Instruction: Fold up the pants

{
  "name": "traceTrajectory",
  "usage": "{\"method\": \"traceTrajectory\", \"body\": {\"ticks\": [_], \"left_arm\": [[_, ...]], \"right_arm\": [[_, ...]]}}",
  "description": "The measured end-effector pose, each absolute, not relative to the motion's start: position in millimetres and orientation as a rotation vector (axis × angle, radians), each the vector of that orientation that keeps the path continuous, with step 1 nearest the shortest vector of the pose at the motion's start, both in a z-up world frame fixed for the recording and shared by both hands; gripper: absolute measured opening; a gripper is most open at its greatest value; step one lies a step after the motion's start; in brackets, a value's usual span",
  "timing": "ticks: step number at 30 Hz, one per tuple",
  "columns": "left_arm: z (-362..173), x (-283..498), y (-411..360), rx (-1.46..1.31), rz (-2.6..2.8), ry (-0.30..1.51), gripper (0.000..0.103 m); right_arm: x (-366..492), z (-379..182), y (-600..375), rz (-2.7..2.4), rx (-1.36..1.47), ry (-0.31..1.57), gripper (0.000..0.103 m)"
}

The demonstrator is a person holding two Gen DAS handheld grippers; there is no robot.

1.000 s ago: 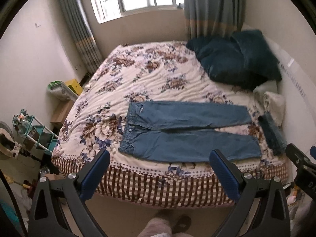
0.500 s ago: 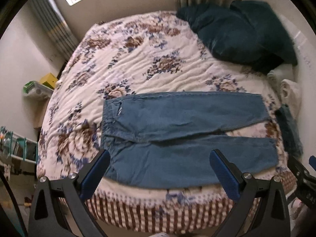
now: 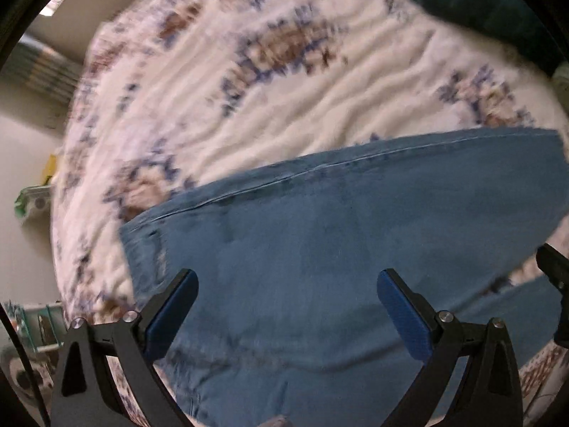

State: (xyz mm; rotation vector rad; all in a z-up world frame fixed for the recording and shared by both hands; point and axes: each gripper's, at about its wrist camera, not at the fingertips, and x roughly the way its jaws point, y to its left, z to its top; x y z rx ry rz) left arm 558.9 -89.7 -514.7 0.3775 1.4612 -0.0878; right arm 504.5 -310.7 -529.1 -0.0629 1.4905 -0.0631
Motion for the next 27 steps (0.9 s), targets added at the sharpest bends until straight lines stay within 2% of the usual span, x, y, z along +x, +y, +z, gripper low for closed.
{"method": "traceTrajectory", "body": {"ticks": [2, 5, 7, 13, 15, 16, 17, 18, 19, 21, 24, 27], "left_arm": [[-542.6, 578.9, -94.2, 0.411, -0.108, 1.496, 0.100], [-574.6, 605.1, -102.0, 0.455, -0.174, 1.540, 0.090], [-592.7, 618.6, -106.6, 0.472, -0.223, 1.585, 0.089], [-630.7, 637.8, -121.4, 0.599, -0.417, 1.699, 0.088], [-635.1, 640.3, -122.5, 0.602, -0.447, 1.723, 0.087], [-634.2, 641.0, -122.8, 0.589, -0.468, 1.728, 0.080], [-631.4, 640.8, -123.3, 0.581, -0.476, 1.722, 0.074], [-627.7, 640.2, -123.9, 0.573, -0.478, 1.712, 0.056], [-620.1, 636.5, -126.3, 0.566, -0.495, 1.696, 0.039], [-610.7, 630.6, -129.6, 0.580, -0.495, 1.676, 0.021], [-594.9, 614.9, -133.2, 0.592, -0.487, 1.641, 0.013], [-571.6, 593.4, -122.6, 0.520, -0.468, 1.616, 0.010]], "right_arm": [[538.9, -573.2, -305.4, -0.009, -0.113, 1.550, 0.103], [576.1, -622.0, -296.7, 0.063, -0.195, 1.599, 0.103], [590.8, -648.1, -293.9, 0.104, -0.246, 1.638, 0.103], [636.9, -700.0, -275.6, 0.265, -0.433, 1.710, 0.103], [649.9, -714.8, -272.2, 0.318, -0.452, 1.732, 0.100], [655.3, -719.5, -271.0, 0.335, -0.448, 1.741, 0.098], [658.4, -723.3, -269.3, 0.361, -0.438, 1.748, 0.090], [660.1, -724.9, -267.2, 0.388, -0.425, 1.743, 0.077], [660.6, -724.1, -265.9, 0.407, -0.418, 1.736, 0.069], [656.8, -718.4, -261.9, 0.445, -0.395, 1.710, 0.033], [648.1, -707.8, -265.7, 0.418, -0.355, 1.672, 0.012], [634.0, -696.6, -271.9, 0.425, -0.287, 1.655, 0.008]]}}
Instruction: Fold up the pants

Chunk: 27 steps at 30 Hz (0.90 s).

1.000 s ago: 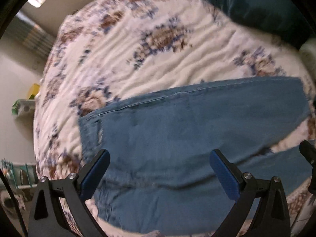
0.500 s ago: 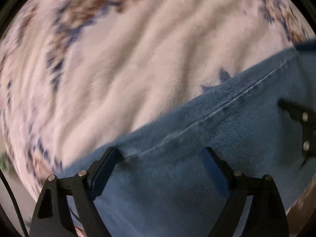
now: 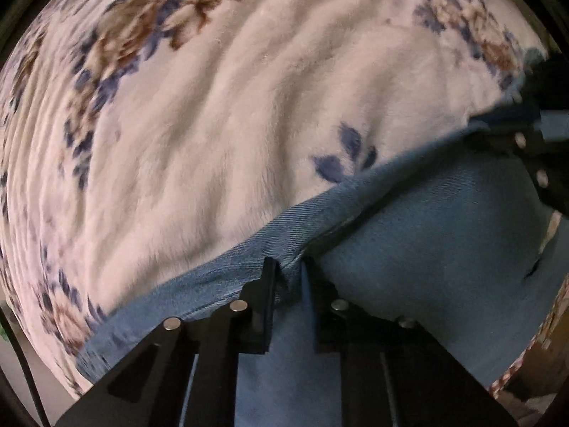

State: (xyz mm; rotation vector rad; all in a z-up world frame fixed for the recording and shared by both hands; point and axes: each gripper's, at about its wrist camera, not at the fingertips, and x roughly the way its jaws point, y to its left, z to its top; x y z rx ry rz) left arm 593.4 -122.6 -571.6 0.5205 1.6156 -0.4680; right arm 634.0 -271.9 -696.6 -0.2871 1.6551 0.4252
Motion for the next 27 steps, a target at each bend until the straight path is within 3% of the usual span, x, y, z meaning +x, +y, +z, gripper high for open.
{"method": "traceTrajectory", "body": {"ticks": [8, 12, 17, 24, 25, 27], "left_arm": [[-460.7, 518.1, -83.0, 0.241, -0.357, 1.498, 0.010], [-428.7, 470.5, -56.5, 0.089, -0.318, 1.486, 0.010], [-462.4, 398.2, -78.0, 0.004, -0.234, 1.537, 0.009], [-526.6, 300.4, -72.9, -0.139, -0.132, 1.703, 0.009], [-542.0, 293.5, -71.0, -0.157, -0.114, 1.730, 0.003], [-561.2, 288.4, -67.0, -0.166, -0.084, 1.750, 0.004]], "right_arm": [[580.9, -649.6, -275.5, 0.377, -0.152, 1.565, 0.006], [513.3, -611.9, -291.3, 0.359, -0.038, 1.516, 0.006], [397.6, -591.9, -289.4, 0.356, 0.034, 1.545, 0.006], [272.4, -629.1, -281.2, 0.311, 0.068, 1.661, 0.006], [267.9, -633.9, -279.9, 0.308, 0.051, 1.667, 0.006], [256.1, -647.2, -277.8, 0.284, -0.015, 1.669, 0.006]]}}
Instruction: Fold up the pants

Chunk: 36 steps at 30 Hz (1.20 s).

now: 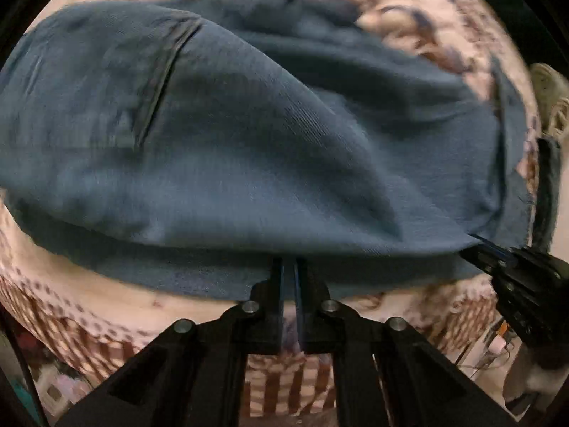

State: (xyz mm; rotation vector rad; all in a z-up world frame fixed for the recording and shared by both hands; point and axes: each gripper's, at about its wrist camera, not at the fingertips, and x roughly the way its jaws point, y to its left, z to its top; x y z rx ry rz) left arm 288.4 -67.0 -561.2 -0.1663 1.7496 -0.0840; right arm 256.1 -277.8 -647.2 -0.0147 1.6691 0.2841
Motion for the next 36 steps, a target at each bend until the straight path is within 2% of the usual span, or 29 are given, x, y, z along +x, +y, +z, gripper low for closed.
{"method": "traceTrajectory", "body": {"ticks": [3, 8, 9, 10, 12, 13, 14, 15, 16, 22, 25, 29, 34, 36], "left_arm": [[-573.7, 288.5, -60.0, -0.197, -0.060, 1.751, 0.004], [-563.0, 286.2, -51.9, -0.177, 0.013, 1.729, 0.007], [-558.6, 285.9, -50.6, -0.173, 0.034, 1.720, 0.011], [-553.9, 286.2, -49.9, -0.166, 0.055, 1.706, 0.023], [-544.2, 287.4, -49.8, -0.142, 0.093, 1.672, 0.033], [-537.9, 289.2, -50.9, -0.120, 0.110, 1.646, 0.046], [-533.7, 291.1, -52.5, -0.095, 0.123, 1.631, 0.054], [-530.0, 292.6, -54.0, -0.078, 0.133, 1.618, 0.075], [-525.3, 294.9, -56.4, -0.061, 0.145, 1.603, 0.088], [-491.6, 320.5, -80.9, 0.039, 0.155, 1.484, 0.089], [-487.0, 341.7, -97.4, 0.072, 0.162, 1.451, 0.089], [-502.0, 375.1, -104.7, 0.118, 0.158, 1.424, 0.089], [-523.5, 394.8, -125.3, 0.160, 0.124, 1.435, 0.089], [-526.8, 398.9, -134.1, 0.184, 0.115, 1.432, 0.089]], "right_arm": [[248.2, -658.2, -275.2, 0.264, -0.034, 1.686, 0.006], [247.9, -661.7, -271.8, 0.220, -0.009, 1.733, 0.009], [250.5, -660.3, -272.0, 0.214, 0.006, 1.738, 0.010], [251.5, -657.8, -273.7, 0.202, 0.031, 1.744, 0.010], [253.6, -648.1, -274.8, 0.173, 0.096, 1.754, 0.016], [253.3, -643.8, -276.2, 0.164, 0.119, 1.754, 0.020], [252.5, -636.1, -277.7, 0.146, 0.149, 1.749, 0.046], [254.9, -632.0, -279.1, 0.131, 0.154, 1.744, 0.085], [260.1, -627.3, -281.1, 0.118, 0.159, 1.738, 0.096], [275.1, -589.9, -302.7, 0.001, 0.163, 1.658, 0.097], [310.1, -581.5, -338.3, -0.071, 0.186, 1.621, 0.097], [349.6, -594.4, -379.5, -0.217, 0.217, 1.593, 0.097], [417.9, -642.8, -414.5, -0.328, 0.177, 1.595, 0.097], [436.1, -658.1, -416.5, -0.338, 0.180, 1.600, 0.093]]}}
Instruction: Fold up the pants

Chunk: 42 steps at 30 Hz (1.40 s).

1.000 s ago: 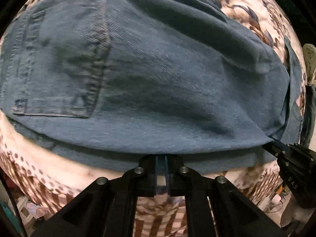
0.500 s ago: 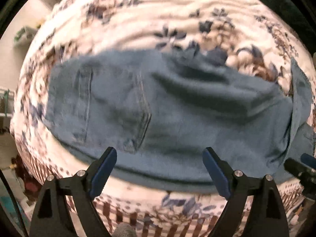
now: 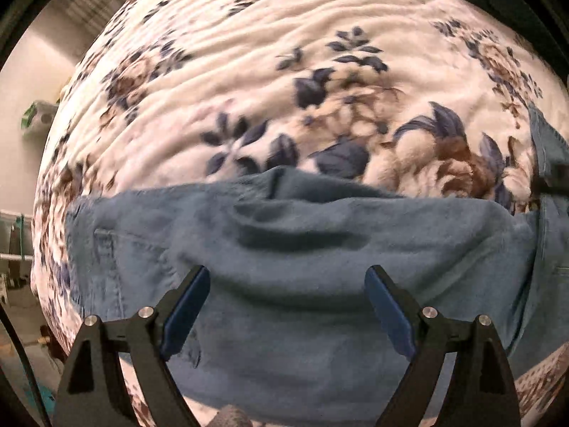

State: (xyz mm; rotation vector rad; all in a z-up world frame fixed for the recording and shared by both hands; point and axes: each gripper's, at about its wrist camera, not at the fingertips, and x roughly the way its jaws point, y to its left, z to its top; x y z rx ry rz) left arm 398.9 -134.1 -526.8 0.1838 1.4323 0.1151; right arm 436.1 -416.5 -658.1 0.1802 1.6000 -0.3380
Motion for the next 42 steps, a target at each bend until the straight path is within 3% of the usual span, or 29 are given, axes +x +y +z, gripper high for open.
{"method": "traceTrajectory", "body": {"ticks": [1, 4, 6, 8, 15, 21, 27, 30, 35, 42], "left_arm": [[-527.9, 400.1, -137.8, 0.193, 0.109, 1.435, 0.089], [-529.2, 400.2, -146.4, 0.213, 0.095, 1.440, 0.089], [-529.5, 397.5, -151.8, 0.223, 0.077, 1.446, 0.089], [-528.8, 393.3, -156.0, 0.230, 0.058, 1.455, 0.089], [-524.4, 370.7, -170.6, 0.250, -0.011, 1.472, 0.089], [-537.1, 352.9, -182.3, 0.260, -0.039, 1.520, 0.089], [-540.9, 346.8, -183.5, 0.258, -0.033, 1.537, 0.089], [-540.1, 345.4, -187.0, 0.259, -0.038, 1.542, 0.089], [-529.3, 334.5, -193.9, 0.266, -0.058, 1.524, 0.089], [-527.7, 322.4, -181.5, 0.238, -0.042, 1.539, 0.089]], "right_arm": [[442.5, -663.6, -417.0, -0.342, 0.173, 1.606, 0.090], [455.7, -678.4, -419.3, -0.337, 0.169, 1.640, 0.059], [450.6, -669.9, -429.9, -0.338, 0.227, 1.600, 0.017], [433.9, -651.9, -445.4, -0.370, 0.311, 1.545, 0.011], [282.5, -583.6, -545.4, -0.653, 0.767, 1.300, 0.006], [188.9, -652.3, -597.0, -0.707, 1.155, 1.301, 0.007], [158.9, -694.4, -616.6, -0.671, 1.425, 1.134, 0.008], [152.5, -694.7, -614.0, -0.669, 1.419, 1.070, 0.006], [145.6, -643.6, -606.6, -0.688, 1.264, 1.068, 0.004], [138.4, -672.7, -619.6, -0.648, 1.151, 1.307, 0.007]]}}
